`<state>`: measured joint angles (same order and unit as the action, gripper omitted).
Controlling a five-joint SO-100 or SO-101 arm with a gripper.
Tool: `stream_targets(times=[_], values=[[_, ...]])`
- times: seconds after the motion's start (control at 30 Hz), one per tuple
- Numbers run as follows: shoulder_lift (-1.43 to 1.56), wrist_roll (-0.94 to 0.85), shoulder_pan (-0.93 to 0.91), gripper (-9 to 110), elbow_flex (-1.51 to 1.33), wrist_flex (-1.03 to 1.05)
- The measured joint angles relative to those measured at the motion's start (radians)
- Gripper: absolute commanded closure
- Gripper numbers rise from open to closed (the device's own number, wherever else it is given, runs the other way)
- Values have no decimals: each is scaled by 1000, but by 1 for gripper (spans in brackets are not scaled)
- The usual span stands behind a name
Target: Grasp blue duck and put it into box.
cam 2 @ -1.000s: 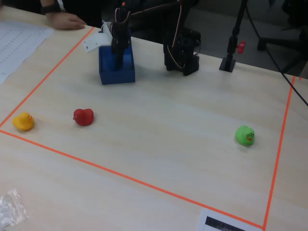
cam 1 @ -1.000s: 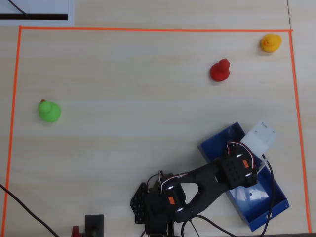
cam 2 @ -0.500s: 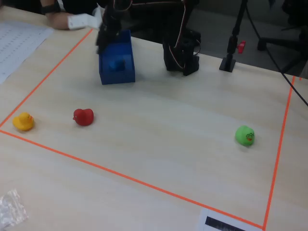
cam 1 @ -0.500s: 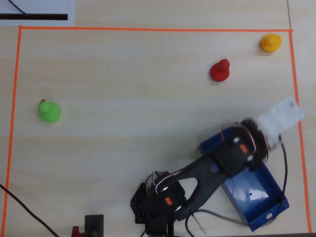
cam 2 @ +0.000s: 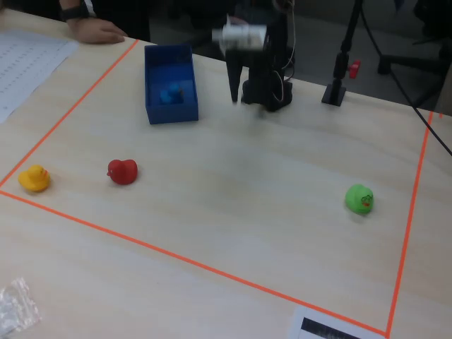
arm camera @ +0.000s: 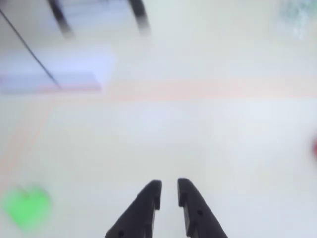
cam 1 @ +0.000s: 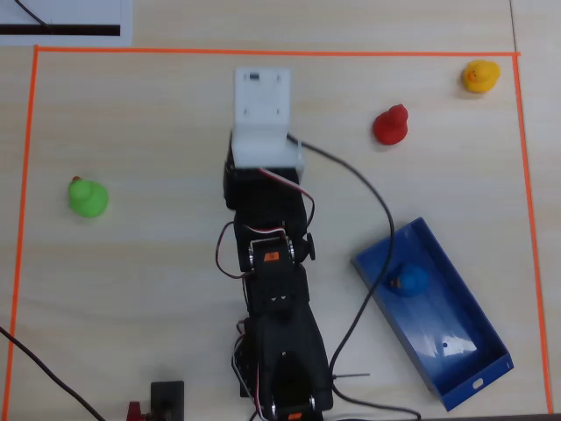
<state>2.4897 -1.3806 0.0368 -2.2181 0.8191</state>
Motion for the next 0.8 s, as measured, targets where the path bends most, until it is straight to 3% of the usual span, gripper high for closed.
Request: stream_targets(times=[0.17, 0.3, 0.8], values=[[276, -98, -3, 101, -557, 149], [482, -106, -18, 101, -795, 298], [787, -140, -15, 101, -891, 489]])
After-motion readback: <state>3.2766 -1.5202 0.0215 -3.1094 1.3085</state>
